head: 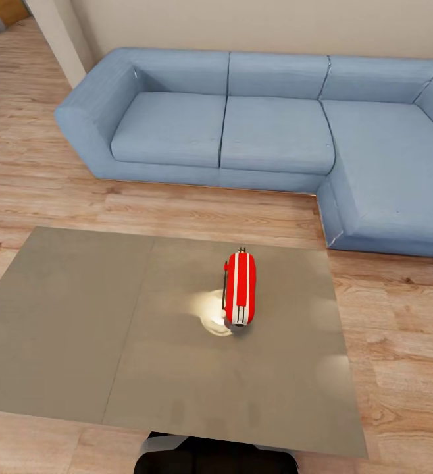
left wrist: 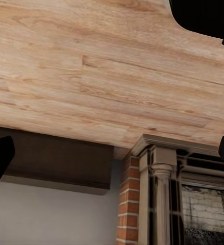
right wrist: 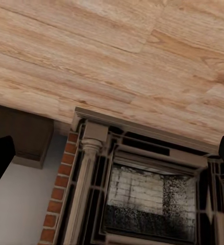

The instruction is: Turn on the radio receiver that's on the table in the living room.

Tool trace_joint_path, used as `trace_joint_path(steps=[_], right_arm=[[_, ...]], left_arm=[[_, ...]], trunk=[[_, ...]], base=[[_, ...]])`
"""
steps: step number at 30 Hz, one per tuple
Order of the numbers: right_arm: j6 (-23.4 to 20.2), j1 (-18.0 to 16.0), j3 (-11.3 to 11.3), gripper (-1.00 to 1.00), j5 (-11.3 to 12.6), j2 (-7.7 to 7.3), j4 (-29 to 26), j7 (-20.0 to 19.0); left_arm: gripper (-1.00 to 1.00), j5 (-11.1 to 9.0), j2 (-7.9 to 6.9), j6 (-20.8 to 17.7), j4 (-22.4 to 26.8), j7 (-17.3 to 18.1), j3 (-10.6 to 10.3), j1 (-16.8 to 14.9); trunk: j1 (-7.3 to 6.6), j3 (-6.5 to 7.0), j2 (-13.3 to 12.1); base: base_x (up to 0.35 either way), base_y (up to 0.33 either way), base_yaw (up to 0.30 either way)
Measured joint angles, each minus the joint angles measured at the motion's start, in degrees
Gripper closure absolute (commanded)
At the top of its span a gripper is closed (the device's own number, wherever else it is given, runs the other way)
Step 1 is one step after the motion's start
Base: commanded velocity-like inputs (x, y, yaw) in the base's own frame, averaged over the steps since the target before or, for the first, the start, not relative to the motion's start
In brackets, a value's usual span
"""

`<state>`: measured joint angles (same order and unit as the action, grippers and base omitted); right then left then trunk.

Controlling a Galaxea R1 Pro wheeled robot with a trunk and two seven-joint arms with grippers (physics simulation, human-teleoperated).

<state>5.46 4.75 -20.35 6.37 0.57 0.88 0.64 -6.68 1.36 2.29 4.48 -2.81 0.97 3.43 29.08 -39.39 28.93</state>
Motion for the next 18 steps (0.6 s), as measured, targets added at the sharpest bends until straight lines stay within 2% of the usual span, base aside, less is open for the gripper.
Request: trace_joint_path(steps=[18], right_arm=[[0.23,0.00,0.03,-1.00,0.21,0.13,0.00,0.14]], left_arm=[[-1.00,0.00,-0.04,0.00,0.00,0.00,0.00,0.00]], trunk=[[0.00,0.00,0.00]], base=[[0.000,0.000,0.000]])
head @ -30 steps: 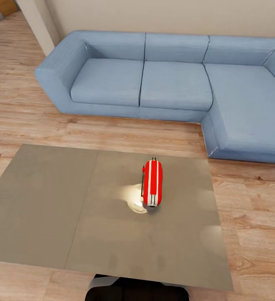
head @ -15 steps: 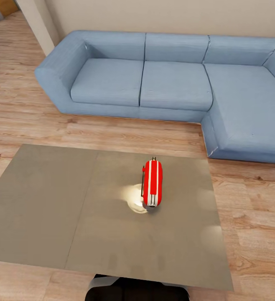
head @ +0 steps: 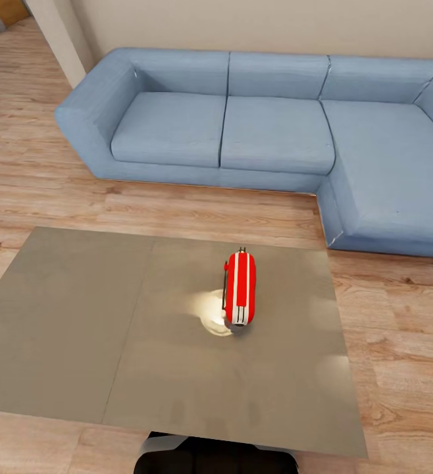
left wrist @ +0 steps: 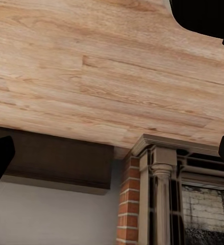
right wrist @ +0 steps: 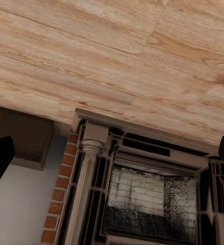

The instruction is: Turn on the radio receiver that's on the table in the living room.

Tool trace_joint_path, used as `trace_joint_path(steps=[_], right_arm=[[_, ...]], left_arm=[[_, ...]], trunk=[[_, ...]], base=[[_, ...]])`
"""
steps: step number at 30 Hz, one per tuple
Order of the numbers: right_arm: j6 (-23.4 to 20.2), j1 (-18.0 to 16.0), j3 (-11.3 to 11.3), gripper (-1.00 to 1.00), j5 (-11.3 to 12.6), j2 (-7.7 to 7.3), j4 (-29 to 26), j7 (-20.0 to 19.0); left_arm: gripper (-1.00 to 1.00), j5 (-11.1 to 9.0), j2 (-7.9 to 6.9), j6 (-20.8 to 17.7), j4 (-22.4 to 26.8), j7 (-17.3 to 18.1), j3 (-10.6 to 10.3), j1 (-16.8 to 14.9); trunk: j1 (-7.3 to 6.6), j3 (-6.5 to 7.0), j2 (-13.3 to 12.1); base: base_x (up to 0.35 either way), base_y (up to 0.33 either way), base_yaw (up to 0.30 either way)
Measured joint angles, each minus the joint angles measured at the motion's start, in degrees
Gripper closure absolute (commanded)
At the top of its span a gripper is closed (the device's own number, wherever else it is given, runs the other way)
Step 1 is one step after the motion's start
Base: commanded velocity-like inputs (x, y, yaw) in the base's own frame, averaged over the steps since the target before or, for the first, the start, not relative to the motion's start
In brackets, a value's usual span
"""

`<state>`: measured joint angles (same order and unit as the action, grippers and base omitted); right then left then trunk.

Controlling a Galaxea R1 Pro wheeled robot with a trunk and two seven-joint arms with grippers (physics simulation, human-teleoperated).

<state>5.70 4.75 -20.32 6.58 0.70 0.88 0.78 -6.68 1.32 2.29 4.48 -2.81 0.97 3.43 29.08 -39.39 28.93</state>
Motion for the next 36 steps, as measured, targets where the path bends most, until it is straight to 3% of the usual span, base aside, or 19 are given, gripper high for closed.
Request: trace_joint_path(steps=[21,24,27,28,29,30,31,35,36], right_arm=[[-0.56,-0.17,-0.54,-1.00,-0.84,-0.26,-0.95,0.28],[-2.96,-0.40,-2.25,-1.00,-0.95,-0.79,-9.64,0.43],[-11.78,-0.43,-2.72,-1.00,-1.09,-2.96,-23.91,1.67],[-16.54,-0.45,-2.72,-1.00,-1.17,-4.27,-30.33,2.40],[-27.92,-0.43,-2.51,-1.00,-1.19,-7.27,-38.84,3.75],[-32.26,-0.43,-2.31,-1.00,-1.14,-8.49,-49.41,4.19],[-34.17,-0.46,-2.12,-1.00,-1.16,-8.98,-60.20,4.43],[-46.37,-1.43,-0.18,-1.00,-1.36,-10.96,-80.97,8.13],[-47.44,-2.10,-0.06,-1.00,-1.26,-10.99,-83.09,8.81]], left_arm=[[-1.00,0.82,0.66,-0.47,1.95,0.20,-0.54,-0.01],[-1.00,0.93,0.90,-1.54,9.81,0.25,-0.71,-0.04],[-1.00,0.90,0.84,-6.90,22.02,0.26,-0.76,-0.02],[-1.00,0.89,0.87,-10.58,27.60,0.26,-0.89,-0.06],[-1.00,0.76,0.93,-20.77,36.32,0.34,-1.03,0.01],[-1.00,0.63,0.95,-25.05,48.77,0.45,-1.09,0.01],[-1.00,0.57,0.97,-27.10,58.09,0.61,-1.13,-0.02],[-1.00,0.21,1.07,-40.18,75.31,4.47,-1.27,-0.02],[-1.00,0.26,1.09,-41.13,77.08,5.19,-1.26,-0.06]], trunk=[[0.00,0.00,0.00],[0.01,0.01,0.01],[0.01,0.01,0.00],[0.01,0.01,0.01],[0.00,0.00,0.00],[0.00,0.00,0.00],[0.01,0.01,0.00],[0.01,0.01,0.00],[0.00,0.00,0.00]], base=[[0.000,0.000,0.000],[0.000,0.000,0.000],[0.000,0.000,0.000],[0.000,0.000,0.000],[0.000,0.000,0.000],[0.000,0.000,0.000],[0.000,0.000,0.000],[0.000,0.000,0.000],[0.000,0.000,0.000]])
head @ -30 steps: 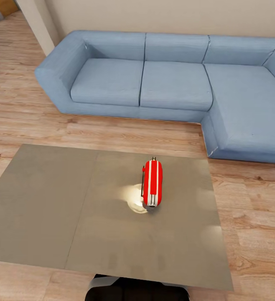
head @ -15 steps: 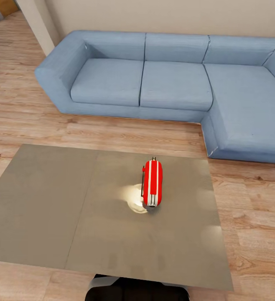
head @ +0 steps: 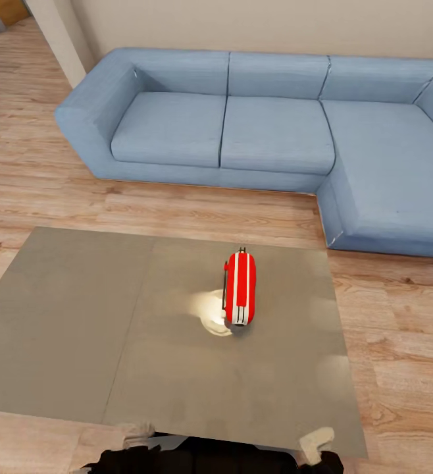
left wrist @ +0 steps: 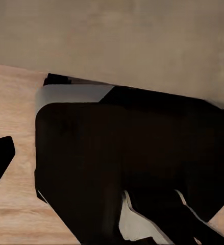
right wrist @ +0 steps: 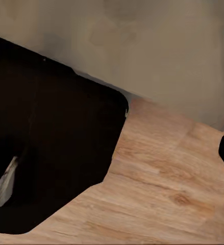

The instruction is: Turn on the radio receiver that's on the table in the living room.

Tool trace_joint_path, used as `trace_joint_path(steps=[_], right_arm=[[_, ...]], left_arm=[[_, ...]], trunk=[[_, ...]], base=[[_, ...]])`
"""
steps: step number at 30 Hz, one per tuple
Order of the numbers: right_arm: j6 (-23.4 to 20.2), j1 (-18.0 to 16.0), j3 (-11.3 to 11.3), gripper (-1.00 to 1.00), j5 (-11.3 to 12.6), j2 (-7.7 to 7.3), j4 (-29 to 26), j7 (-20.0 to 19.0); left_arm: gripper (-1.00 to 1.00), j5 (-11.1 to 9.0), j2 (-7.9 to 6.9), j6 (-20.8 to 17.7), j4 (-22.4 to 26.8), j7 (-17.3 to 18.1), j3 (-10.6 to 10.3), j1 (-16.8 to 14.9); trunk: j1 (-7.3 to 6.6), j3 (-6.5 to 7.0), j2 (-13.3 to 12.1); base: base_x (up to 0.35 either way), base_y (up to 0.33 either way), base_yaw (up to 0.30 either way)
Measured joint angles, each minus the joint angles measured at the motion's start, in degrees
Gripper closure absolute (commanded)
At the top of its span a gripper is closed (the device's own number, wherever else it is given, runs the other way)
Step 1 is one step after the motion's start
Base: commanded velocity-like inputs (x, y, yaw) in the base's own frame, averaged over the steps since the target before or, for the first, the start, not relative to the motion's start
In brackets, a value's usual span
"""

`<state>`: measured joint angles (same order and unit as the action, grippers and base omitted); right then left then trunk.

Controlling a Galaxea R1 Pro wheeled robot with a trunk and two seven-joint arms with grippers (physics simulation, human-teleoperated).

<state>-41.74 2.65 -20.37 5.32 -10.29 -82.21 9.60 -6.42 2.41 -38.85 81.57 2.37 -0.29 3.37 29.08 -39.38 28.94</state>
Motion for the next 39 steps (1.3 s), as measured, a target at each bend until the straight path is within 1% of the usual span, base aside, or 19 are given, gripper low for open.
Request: trace_joint_path(steps=[2,3,6,7,8,9,10,12,13,16,20,26,27,30,33,36,39], right_arm=[[-2.62,-4.01,0.25,-1.00,0.03,0.04,-3.56,1.83],[-3.00,-5.18,0.28,-1.00,0.18,0.06,-4.07,2.12],[-3.89,-11.21,0.39,-1.00,0.29,0.11,-5.50,3.17],[-3.87,-12.16,0.39,-1.00,0.38,0.15,-5.61,3.29],[-3.85,-13.84,0.40,-1.00,0.35,0.28,-5.76,3.46],[-3.76,-16.02,0.45,-1.00,0.40,0.71,-5.87,3.59],[-3.59,-17.01,0.47,-1.00,0.49,1.17,-5.93,3.67],[-3.37,-17.61,0.49,-1.00,0.44,1.69,-5.96,3.73],[-3.13,-17.98,0.49,-1.00,0.33,2.28,-5.99,3.79],[-2.83,-18.43,0.45,-1.00,-0.02,3.39,-6.03,4.49],[-2.79,-19.06,0.43,-1.00,-0.18,3.79,-6.07,6.32],[-2.74,-20.13,0.42,-1.00,-0.29,4.16,-6.18,7.29],[-2.41,-20.05,0.10,-1.00,0.07,4.49,-6.50,6.97],[-1.43,-19.45,-0.87,-1.00,-0.01,4.52,-7.22,6.00],[-0.46,-19.06,-0.99,-1.00,-0.27,4.50,-7.53,5.53],[0.52,-19.16,-1.23,-1.00,-0.09,5.46,-7.78,5.47],[1.49,-19.20,-1.48,-1.00,-0.43,6.43,-7.76,5.66]], left_arm=[[-1.00,-0.02,-0.04,-1.97,3.57,2.31,0.01,-0.97],[-1.00,0.00,-0.07,-2.25,4.13,2.74,0.02,-1.51],[-1.00,-0.04,-0.28,-3.15,5.52,4.38,0.03,-6.65],[-1.00,-0.01,-0.28,-3.22,5.61,4.53,0.03,-7.71],[-1.00,-0.03,-0.29,-3.33,5.74,4.73,0.06,-9.56],[-1.00,-0.04,-0.26,-3.32,5.65,4.87,0.08,-11.69],[-1.00,0.00,-0.27,-3.14,5.44,4.92,0.06,-12.63],[-1.00,0.02,-0.33,-2.62,5.23,4.95,0.05,-13.20],[-1.00,0.19,-0.40,-1.69,5.07,4.99,0.09,-13.55],[-1.00,0.66,-0.70,1.06,4.43,5.10,0.29,-13.98],[-1.00,1.68,-1.64,2.11,4.20,5.16,0.48,-14.25],[-1.00,2.30,-1.97,2.37,4.03,5.18,0.13,-14.35],[-1.00,2.30,-2.09,2.70,3.70,5.18,0.03,-14.36],[-1.00,2.30,-2.14,3.55,2.74,5.18,0.03,-14.36],[-1.00,2.29,-2.17,3.60,2.55,5.18,0.03,-14.36],[-1.00,2.29,-1.97,4.37,1.79,5.18,0.03,-14.44],[-1.00,2.29,-1.77,5.33,1.34,5.18,0.03,-14.62]], trunk=[[0.01,0.00,0.00],[0.00,0.00,0.00],[0.01,0.00,0.00],[0.00,0.00,0.00],[0.01,0.00,0.00],[0.01,0.00,0.00],[0.00,0.00,0.00],[0.00,0.00,0.00],[0.00,0.00,0.00],[0.00,0.00,0.00],[0.00,0.00,0.00],[0.00,0.00,0.00],[0.00,0.00,0.00],[0.00,0.00,0.00],[0.00,0.00,0.00],[0.00,0.00,0.00],[0.00,0.00,0.00]], base=[[0.000,0.000,0.000],[0.000,0.000,0.000],[0.000,0.000,0.000],[0.000,0.000,0.000],[0.000,0.000,0.000],[0.000,0.000,0.000],[0.000,0.000,0.000],[0.000,0.000,0.000],[0.000,0.000,0.000],[0.000,0.000,0.000],[0.000,0.000,0.000],[0.000,0.000,0.000],[0.000,0.000,0.000],[0.000,0.000,0.000],[0.000,0.000,0.000],[0.000,0.000,0.000],[0.000,0.000,0.000]])
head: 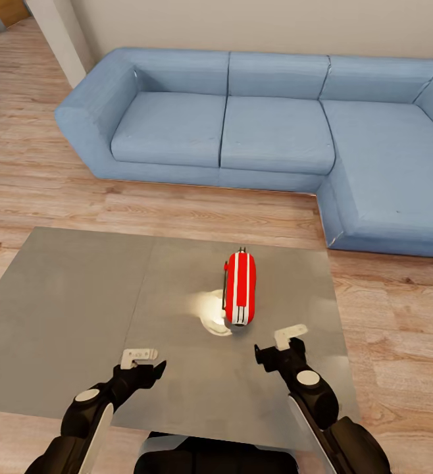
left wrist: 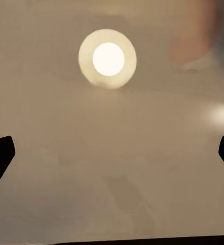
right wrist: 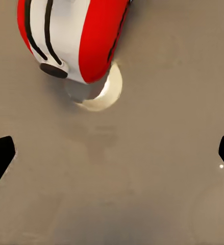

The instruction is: Turn on the radio receiver that's on the table in the living room.

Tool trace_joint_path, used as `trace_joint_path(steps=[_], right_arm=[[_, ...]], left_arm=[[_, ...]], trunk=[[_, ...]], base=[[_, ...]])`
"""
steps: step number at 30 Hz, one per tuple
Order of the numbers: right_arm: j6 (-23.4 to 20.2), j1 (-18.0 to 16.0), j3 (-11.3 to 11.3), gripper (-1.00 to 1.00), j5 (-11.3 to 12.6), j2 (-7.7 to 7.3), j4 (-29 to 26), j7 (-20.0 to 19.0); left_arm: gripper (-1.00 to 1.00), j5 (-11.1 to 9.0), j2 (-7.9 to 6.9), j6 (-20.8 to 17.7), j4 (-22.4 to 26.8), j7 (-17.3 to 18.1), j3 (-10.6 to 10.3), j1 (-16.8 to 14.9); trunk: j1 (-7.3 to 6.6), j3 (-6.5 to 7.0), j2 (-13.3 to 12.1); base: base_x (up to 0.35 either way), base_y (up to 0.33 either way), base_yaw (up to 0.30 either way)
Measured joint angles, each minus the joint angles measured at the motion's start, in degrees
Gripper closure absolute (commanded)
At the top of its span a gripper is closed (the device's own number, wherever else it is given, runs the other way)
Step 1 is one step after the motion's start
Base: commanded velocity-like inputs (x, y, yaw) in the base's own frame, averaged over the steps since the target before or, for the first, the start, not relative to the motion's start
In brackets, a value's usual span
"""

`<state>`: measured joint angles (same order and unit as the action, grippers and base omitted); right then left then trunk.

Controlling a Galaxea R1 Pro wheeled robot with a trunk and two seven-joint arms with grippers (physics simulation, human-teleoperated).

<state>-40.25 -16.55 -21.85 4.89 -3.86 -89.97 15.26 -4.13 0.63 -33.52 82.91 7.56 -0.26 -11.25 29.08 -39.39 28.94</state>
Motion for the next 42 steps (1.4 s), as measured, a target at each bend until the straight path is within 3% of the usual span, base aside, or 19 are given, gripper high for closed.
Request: trace_joint_path(steps=[3,10,21,22,23,25,26,27,29,35,40,42], right_arm=[[0.97,-0.81,-0.24,-1.00,-0.16,0.97,0.12,0.17],[-1.12,-3.06,-0.01,-1.00,0.20,3.22,2.25,0.91],[-4.61,-6.59,0.56,-1.00,3.69,6.75,5.77,1.04],[-9.40,-15.23,0.52,-1.00,11.10,12.59,19.07,1.08],[-9.46,-27.52,0.57,-1.00,11.53,13.83,33.80,1.10],[-8.74,-48.83,0.58,-1.00,12.05,13.86,40.04,1.17],[-8.32,-52.70,0.58,-1.00,12.39,13.86,41.94,1.22],[-7.88,-51.84,0.58,-1.00,12.84,13.86,43.92,1.29],[-6.52,-54.83,0.58,-1.00,13.42,13.86,48.20,1.39],[-5.24,-57.11,0.58,-1.00,17.08,13.86,50.83,2.69],[-4.23,-57.54,0.58,-1.00,18.11,13.86,54.22,4.31],[-0.50,-57.59,0.59,-1.00,18.42,13.85,59.89,4.59]], left_arm=[[-1.00,0.07,0.06,0.51,-0.09,0.00,0.00,-0.07],[-1.00,0.09,0.07,0.56,-0.11,0.00,0.00,-0.09],[-1.00,0.09,0.07,0.56,-0.12,0.00,0.00,-0.09],[-1.00,0.10,0.07,0.56,-0.12,0.00,0.00,-0.10],[-1.00,0.09,0.07,0.56,-0.12,0.00,-0.01,-0.10],[-1.00,0.09,0.07,0.58,-0.13,0.00,0.00,-0.09],[-1.00,0.09,0.07,0.57,-0.12,0.00,0.00,-0.09],[-1.00,0.09,0.07,0.59,-0.11,0.00,0.00,-0.09],[-1.00,0.09,0.07,0.61,-0.12,0.00,0.00,-0.09],[-1.00,0.09,0.07,0.64,-0.12,0.00,0.00,-0.09],[-1.00,0.09,0.07,0.64,-0.11,0.00,0.00,-0.09],[-1.00,0.09,0.07,0.64,-0.11,0.00,0.00,-0.09]], trunk=[[0.00,0.00,0.00],[0.00,0.00,0.00],[0.00,0.00,0.00],[-0.01,-0.01,0.00],[0.01,0.00,-0.01],[0.01,0.01,0.00],[0.00,0.01,0.01],[0.00,-0.01,-0.01],[0.00,0.00,0.00],[0.00,0.00,0.00],[0.00,0.00,0.00],[0.01,-0.01,-0.01]], base=[[0.000,0.000,0.000],[0.000,0.000,0.000],[0.000,0.000,0.000],[0.000,0.000,0.000],[0.000,0.000,0.000],[0.000,0.000,0.000],[0.000,0.000,0.000],[0.000,0.000,0.000],[0.000,0.000,0.000],[0.000,0.000,0.000],[0.000,0.000,0.000],[0.000,0.000,0.000]])
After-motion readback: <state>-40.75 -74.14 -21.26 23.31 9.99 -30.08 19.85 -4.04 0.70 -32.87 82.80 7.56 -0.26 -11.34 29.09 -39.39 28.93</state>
